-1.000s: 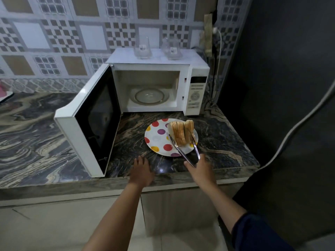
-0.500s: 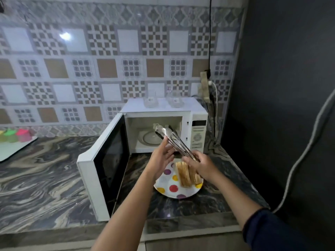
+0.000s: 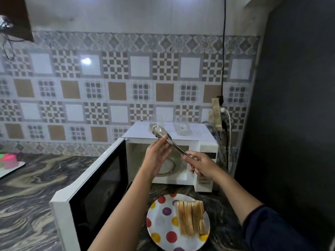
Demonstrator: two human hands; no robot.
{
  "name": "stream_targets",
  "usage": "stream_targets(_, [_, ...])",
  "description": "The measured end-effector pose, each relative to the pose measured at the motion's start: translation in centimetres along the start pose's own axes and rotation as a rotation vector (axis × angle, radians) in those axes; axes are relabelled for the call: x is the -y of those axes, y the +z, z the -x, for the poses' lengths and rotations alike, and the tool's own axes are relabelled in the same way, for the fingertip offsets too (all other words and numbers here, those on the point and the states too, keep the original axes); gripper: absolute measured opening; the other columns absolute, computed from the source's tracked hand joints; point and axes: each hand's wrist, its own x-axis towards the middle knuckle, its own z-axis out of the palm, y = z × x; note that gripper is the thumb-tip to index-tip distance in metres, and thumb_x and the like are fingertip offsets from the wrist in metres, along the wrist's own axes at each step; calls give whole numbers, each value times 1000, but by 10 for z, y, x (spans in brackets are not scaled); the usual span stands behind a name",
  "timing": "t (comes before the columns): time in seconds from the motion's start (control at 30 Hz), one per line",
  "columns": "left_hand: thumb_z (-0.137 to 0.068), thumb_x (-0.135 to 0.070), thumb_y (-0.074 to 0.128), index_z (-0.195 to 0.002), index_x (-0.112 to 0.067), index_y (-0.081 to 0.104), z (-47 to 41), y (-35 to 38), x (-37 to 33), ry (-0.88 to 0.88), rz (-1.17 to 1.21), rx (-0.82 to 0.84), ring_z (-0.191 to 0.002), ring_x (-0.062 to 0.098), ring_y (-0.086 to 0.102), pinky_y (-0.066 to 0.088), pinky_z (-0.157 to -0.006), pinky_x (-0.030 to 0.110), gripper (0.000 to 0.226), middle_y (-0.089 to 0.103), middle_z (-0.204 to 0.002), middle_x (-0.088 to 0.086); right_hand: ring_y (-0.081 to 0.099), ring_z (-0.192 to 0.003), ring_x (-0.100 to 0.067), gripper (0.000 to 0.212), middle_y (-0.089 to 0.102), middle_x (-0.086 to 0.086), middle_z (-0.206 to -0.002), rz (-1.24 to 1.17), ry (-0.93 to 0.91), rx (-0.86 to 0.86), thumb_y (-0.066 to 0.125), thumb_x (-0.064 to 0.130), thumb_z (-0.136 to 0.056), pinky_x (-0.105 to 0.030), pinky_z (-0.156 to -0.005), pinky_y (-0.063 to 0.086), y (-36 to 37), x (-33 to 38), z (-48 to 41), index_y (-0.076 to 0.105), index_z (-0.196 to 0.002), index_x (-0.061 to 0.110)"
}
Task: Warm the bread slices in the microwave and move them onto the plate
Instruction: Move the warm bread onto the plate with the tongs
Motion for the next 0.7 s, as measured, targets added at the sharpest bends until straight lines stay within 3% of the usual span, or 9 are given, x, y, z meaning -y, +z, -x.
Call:
stream_targets(0.13, [-87,-15,63,-105,-3,63,-13,9,1,16,68,-155,-82,16,63,55,-81,26,23,68,-82,3,40,-40,-5,9,54,-1,-65,4,8,-75,63,38,-86,-24,-42,31,3,-12,-16,61,-89,29])
stream_targets(0.23, [-88,-11,61,-90,-10,62,-22,12,-1,28,54,-221,-73,13,59,53,-73,23,2,63,-75,0,52,-49,-9,17,59,-1,-70,-1,-9,-140,70,35,-81,-27,-47,43,2,-14,-26,63,-86,20])
stream_targets(0.37, [-89,-6,60,-85,-9,60,-32,7,-8,40,149,-342,-76,15,61,55,-77,26,4,63,-79,3,63,-65,-14,17,63,-7,-82,-147,25,-152,72,17,-80,-21,-61,57,-10,-12,-35,63,-92,9])
stream_targets(0.53, [-89,-4,59,-82,-8,59,-42,0,-19,68,246,-467,-80,17,60,54,-82,30,8,61,-82,4,71,-75,-16,22,67,-22,-99,-355,57,-265,72,4,-78,-20,-73,58,-15,-15,-44,62,-97,-3])
stream_targets(0.63, [-88,-3,60,-82,-8,59,-42,-2,-20,78,245,-482,-82,18,59,54,-78,28,8,60,-82,4,69,-86,-21,28,67,-22,-105,-297,66,-319,71,7,-80,-24,-81,57,-10,-17,-47,62,-104,-4])
stream_targets(0.7, [-88,-2,60,-81,-8,59,-41,-2,-20,90,220,-464,-80,16,60,54,-80,28,8,61,-81,4,66,-95,-21,28,68,-14,-106,-99,50,-352,70,15,-82,-26,-85,53,-7,-17,-47,64,-107,1])
